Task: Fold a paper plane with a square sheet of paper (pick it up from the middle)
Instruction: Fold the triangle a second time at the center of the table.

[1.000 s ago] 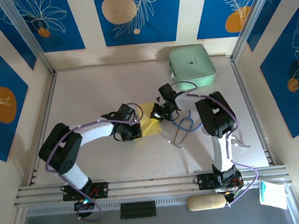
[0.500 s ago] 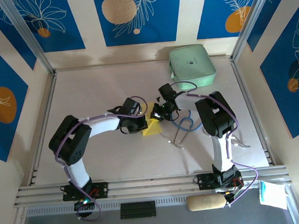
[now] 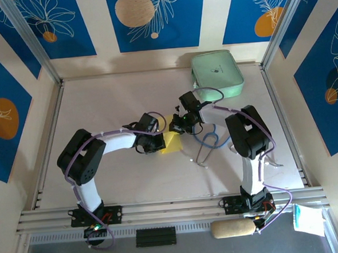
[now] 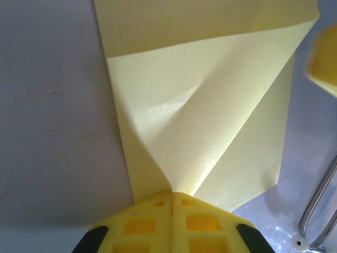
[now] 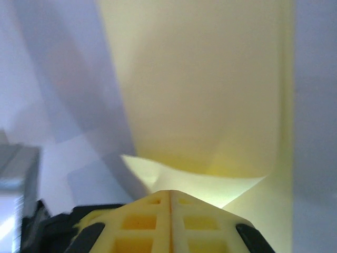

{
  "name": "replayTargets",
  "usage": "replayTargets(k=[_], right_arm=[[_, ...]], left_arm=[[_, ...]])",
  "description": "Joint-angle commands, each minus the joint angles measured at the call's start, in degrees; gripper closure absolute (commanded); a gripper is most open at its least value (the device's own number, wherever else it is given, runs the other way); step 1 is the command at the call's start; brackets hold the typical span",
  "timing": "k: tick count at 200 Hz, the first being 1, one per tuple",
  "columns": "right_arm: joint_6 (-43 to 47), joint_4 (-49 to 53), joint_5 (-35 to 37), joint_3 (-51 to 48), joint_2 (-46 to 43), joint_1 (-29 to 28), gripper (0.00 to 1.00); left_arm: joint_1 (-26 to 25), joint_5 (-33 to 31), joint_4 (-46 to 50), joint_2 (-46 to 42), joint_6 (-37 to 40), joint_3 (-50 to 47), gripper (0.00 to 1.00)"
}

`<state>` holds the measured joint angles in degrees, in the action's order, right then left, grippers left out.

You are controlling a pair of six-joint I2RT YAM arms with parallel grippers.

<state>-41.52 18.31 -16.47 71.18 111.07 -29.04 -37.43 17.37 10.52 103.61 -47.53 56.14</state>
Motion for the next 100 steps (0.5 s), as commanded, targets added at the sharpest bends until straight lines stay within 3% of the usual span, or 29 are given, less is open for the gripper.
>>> replayTargets(k=[1,100], right_arm=[[2.1,1.2,1.5,-2.1,-2.2,-2.4,0.92],[-0.2,-1.3,4.0,-4.3,1.7,-5.4,0.94]], left_arm=[[-0.7,-0.7,1.7,2.3,0.0,-1.5,1.0],[-0.6,-0.9,-0.5,2.1,-1.6,-3.4,1.0]])
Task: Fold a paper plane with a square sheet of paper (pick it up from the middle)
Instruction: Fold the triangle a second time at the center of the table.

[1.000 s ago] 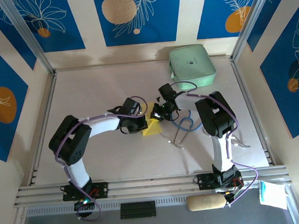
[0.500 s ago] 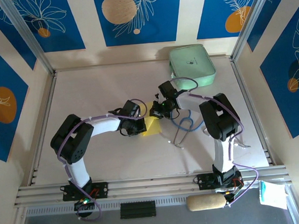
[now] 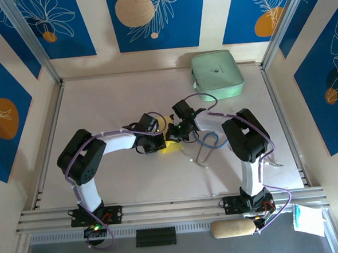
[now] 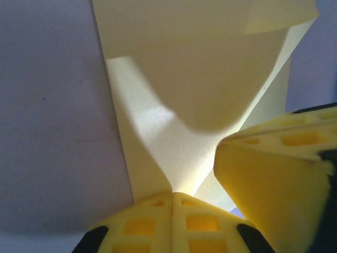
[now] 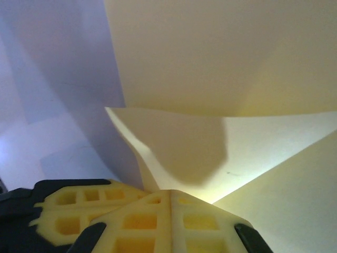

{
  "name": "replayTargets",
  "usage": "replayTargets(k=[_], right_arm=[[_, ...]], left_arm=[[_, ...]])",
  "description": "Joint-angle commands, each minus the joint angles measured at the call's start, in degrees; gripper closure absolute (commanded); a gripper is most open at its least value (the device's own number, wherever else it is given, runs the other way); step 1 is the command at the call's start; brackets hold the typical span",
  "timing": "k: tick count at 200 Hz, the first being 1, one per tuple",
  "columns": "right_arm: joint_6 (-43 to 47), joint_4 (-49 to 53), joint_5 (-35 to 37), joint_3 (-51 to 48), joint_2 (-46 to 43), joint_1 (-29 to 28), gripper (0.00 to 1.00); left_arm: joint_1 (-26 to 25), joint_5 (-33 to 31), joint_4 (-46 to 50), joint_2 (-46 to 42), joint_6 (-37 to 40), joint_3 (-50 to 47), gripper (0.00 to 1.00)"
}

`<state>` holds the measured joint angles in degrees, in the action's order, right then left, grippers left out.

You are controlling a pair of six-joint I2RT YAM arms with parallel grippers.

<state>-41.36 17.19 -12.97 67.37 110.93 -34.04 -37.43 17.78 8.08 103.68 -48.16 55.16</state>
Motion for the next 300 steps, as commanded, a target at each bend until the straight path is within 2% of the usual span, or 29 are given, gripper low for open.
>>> replayTargets(k=[1,40,83,138,239,267,300], right_arm=[[-0.4,-0.2,0.5,-0.5,1.8,-0.4,0.94],[-0.4,-1.9,2.0,-2.2,3.0,0.4,0.95],[1.3,-5.5,3.6,-3.7,3.8,4.4,0.95],[1.3,-7.4,0.2,-1.2,6.2,10.2,0.95],[1.4,-7.8,-4.0,3.9,9.0,17.4,0.94],[2.1,-7.7,-5.1,4.4,6.6,17.8,0.94],[1.3,-7.7,-5.6,1.1,-1.6,17.0,0.92]], left_arm=[[-0.6,-1.3,1.9,2.1,-1.0,-2.4,1.0],[-0.7,-1.8,2.1,1.9,-2.0,-3.6,1.0],[-0.7,-2.1,2.8,1.6,-3.6,-6.3,1.0],[-0.7,-1.5,0.9,2.1,-4.8,-9.8,1.0],[-0.8,-0.9,0.7,1.8,-4.0,-9.4,1.0],[-0.9,-0.6,3.0,0.7,-2.3,-6.2,1.0],[-0.8,-0.2,6.2,-3.1,0.2,0.1,0.98]])
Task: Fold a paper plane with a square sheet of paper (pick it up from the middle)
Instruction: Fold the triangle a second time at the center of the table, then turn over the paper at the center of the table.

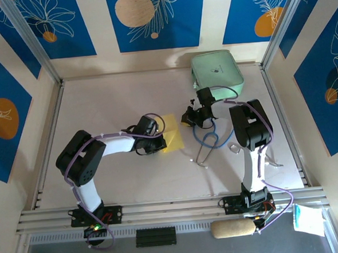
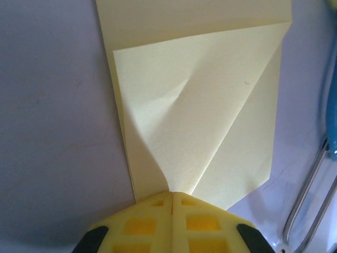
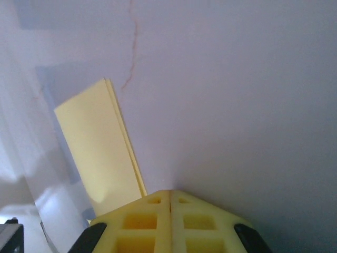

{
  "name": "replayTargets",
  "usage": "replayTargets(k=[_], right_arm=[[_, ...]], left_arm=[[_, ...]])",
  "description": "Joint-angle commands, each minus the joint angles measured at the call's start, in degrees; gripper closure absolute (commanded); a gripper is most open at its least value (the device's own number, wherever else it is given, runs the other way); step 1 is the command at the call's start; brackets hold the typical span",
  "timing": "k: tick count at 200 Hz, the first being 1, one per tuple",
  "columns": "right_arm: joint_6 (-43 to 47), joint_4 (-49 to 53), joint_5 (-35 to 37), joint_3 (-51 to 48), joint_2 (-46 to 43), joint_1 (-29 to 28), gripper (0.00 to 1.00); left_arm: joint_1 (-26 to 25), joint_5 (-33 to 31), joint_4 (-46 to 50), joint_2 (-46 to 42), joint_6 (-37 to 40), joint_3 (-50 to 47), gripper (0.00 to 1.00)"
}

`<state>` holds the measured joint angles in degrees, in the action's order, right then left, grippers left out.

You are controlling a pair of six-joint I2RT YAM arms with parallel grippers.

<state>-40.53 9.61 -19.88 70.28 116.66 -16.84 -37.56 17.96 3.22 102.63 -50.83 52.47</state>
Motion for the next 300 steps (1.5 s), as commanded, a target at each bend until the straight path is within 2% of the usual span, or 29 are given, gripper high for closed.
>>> replayTargets(k=[1,27,47,79,108,161,300], right_arm=[[0.4,-0.1,1.3,-1.9,-7.6,-0.3,0.92],[-0.8,0.3,2.5,-6.0,-12.5,-2.3,0.85],[-3.5,1.0,2.5,-8.4,-14.2,-3.8,0.75],[-7.5,1.7,2.6,-10.4,-14.7,-5.3,0.64],[-9.4,1.6,2.5,-10.8,-13.7,-6.1,0.61],[-10.8,3.0,2.2,-9.3,-11.5,-7.3,0.62],[-12.2,7.9,4.1,-3.2,-5.9,-10.3,0.63]], left_arm=[[-0.7,-0.4,11.1,-2.2,2.9,3.0,0.97],[-0.5,-1.2,10.9,-4.6,3.3,6.3,0.81],[-0.2,-3.1,10.8,-4.7,4.4,8.2,0.75],[0.6,-6.3,10.8,-2.0,5.5,10.7,0.79],[0.8,-6.0,9.8,1.3,5.6,12.6,0.86],[1.6,-8.4,9.5,4.9,6.6,12.7,0.93],[2.2,-8.2,8.0,7.6,4.4,9.0,0.96]])
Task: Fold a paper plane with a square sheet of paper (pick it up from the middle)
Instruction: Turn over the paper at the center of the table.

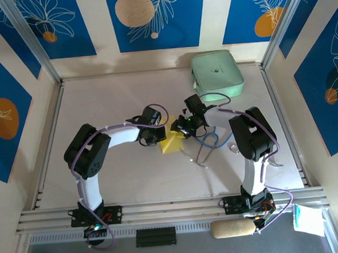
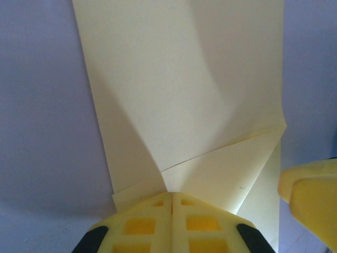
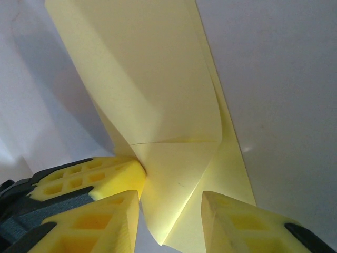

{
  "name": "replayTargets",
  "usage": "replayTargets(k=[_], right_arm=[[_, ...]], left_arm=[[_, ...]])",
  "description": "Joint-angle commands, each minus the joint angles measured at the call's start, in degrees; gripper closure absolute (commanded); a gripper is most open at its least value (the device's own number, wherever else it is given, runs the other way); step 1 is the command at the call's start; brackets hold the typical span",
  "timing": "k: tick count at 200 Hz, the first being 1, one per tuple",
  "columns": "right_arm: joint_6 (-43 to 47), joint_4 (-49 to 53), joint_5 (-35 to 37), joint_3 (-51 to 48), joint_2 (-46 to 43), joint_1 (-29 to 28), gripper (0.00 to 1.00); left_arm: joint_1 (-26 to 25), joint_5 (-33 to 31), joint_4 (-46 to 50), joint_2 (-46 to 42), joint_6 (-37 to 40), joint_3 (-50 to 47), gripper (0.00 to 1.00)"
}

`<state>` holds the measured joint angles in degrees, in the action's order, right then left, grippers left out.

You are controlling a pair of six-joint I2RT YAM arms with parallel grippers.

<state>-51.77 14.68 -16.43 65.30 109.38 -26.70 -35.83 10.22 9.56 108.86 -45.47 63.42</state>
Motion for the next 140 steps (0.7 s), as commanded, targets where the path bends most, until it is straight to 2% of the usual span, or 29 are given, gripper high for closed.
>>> replayTargets(k=[1,87,140], right_arm=[[-0.9,2.9,0.7,1.8,1.5,-0.5,0.63],[-0.6,2.0,-1.4,3.0,3.6,-1.3,0.71],[-0.3,1.2,-2.1,2.5,3.6,-1.4,0.71]], left_arm=[[0.4,-0.5,1.7,1.4,-0.9,-2.0,0.96],[0.6,0.1,1.1,1.5,-2.0,-2.6,0.97],[0.6,0.1,1.1,1.4,-2.5,-2.8,0.97]])
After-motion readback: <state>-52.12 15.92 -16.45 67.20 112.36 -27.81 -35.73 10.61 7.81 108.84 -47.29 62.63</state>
